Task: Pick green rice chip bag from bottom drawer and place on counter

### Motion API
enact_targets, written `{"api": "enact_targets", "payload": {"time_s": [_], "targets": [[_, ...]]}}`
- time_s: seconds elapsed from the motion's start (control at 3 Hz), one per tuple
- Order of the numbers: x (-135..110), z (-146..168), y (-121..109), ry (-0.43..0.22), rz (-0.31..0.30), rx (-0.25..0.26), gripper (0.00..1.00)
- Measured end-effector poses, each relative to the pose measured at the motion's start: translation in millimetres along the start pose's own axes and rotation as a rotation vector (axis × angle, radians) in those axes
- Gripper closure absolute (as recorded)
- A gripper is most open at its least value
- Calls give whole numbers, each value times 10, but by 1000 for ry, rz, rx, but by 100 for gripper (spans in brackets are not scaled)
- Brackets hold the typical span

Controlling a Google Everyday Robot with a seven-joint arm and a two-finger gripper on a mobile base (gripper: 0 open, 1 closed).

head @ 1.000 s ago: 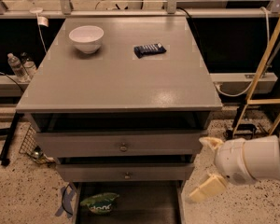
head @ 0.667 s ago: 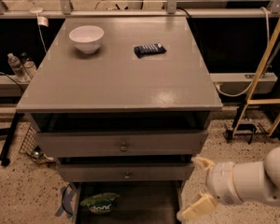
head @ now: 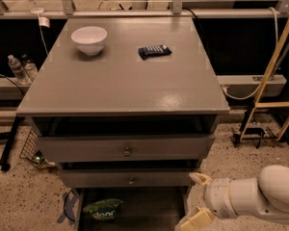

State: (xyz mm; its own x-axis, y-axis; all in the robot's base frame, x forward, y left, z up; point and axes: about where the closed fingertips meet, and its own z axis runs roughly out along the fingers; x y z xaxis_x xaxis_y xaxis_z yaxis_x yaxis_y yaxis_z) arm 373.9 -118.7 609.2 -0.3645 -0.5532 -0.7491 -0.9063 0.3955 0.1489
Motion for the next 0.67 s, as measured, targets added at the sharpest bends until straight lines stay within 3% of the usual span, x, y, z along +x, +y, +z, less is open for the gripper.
{"api": "enact_targets", "payload": {"time_s": [0.33, 0.67], "targets": [[139, 269, 1, 10, 13, -6, 0], [551, 1047, 79, 33, 37, -30, 0]]}}
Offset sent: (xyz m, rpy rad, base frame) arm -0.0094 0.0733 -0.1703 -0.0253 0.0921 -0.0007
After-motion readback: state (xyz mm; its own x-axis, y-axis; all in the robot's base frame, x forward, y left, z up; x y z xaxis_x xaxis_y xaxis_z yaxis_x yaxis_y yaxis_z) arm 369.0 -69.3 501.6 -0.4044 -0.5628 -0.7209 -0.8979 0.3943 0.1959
